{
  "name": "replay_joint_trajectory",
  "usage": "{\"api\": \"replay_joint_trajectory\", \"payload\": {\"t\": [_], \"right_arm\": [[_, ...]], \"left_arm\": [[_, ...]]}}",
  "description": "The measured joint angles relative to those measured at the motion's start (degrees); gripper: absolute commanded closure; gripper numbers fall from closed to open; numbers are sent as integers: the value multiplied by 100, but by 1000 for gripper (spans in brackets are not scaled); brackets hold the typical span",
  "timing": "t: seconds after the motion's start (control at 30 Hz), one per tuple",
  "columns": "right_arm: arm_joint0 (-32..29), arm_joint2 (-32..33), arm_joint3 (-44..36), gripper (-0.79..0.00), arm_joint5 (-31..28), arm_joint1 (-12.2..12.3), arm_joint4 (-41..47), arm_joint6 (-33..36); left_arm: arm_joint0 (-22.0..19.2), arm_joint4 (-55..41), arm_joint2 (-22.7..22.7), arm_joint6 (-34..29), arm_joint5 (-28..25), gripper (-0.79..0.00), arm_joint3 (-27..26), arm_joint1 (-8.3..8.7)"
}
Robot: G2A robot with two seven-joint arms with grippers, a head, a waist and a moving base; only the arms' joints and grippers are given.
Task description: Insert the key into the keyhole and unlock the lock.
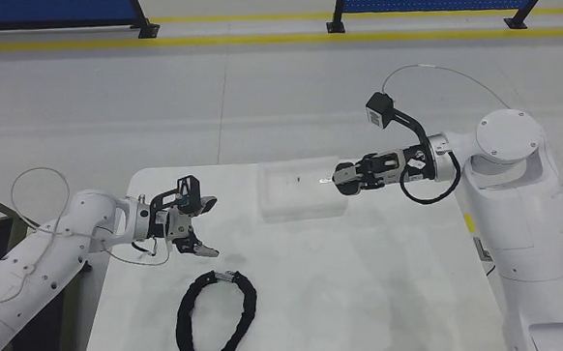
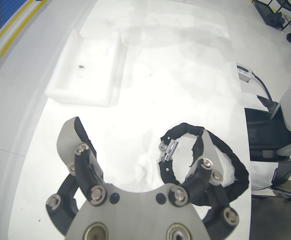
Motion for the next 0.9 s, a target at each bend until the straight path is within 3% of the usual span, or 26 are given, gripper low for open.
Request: {"api": "replay_joint_trajectory", "payload": {"t": [0.27,0.47,0.63,0.77,0.9], "right_arm": [[0,0,0,0,0,0,0,0],[0,0,0,0,0,0,0,0],[0,0,0,0,0,0,0,0],[0,0,0,0,0,0,0,0],[0,0,0,0,0,0,0,0]], "left_arm": [[309,279,-100,196,81,-785,-171,30],[821,1701,-246,1337,179,-785,-249,218],[1225,2977,-263,2406,588,-785,-53,371],[1409,3556,-233,2924,867,-785,71,341],[1484,3993,-212,3257,1163,-785,183,205]]}}
